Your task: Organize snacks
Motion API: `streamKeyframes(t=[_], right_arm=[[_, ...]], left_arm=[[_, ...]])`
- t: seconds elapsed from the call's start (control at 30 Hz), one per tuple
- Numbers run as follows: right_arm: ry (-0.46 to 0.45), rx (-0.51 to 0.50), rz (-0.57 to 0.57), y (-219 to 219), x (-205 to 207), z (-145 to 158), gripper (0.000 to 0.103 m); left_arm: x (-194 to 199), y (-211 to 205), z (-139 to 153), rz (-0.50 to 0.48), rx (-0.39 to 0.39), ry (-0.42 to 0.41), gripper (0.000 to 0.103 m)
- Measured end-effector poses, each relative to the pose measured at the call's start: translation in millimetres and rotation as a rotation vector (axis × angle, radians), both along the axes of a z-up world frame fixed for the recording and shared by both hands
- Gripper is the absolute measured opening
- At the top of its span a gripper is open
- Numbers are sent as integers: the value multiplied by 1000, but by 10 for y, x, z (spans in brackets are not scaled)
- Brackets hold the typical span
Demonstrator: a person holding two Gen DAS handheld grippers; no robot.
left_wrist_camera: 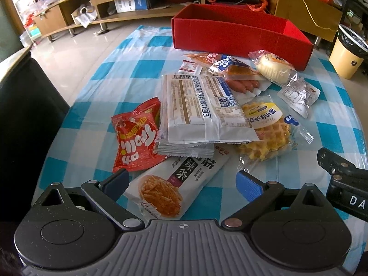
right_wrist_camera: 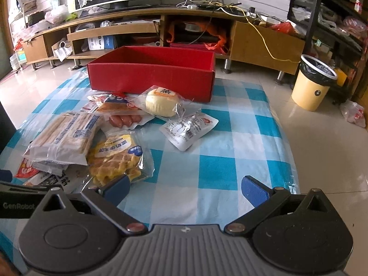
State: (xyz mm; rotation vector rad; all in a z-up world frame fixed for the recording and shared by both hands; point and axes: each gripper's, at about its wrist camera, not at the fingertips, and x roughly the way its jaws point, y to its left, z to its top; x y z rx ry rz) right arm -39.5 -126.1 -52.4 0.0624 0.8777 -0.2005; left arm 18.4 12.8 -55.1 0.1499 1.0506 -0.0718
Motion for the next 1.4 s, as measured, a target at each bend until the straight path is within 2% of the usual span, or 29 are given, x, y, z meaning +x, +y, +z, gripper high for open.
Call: streamKeyframes(t=[1.4], right_arm=[[24,5,20,36,6,-28,101]], left_arm=[[-8,10,12,-17,-24,9,100]])
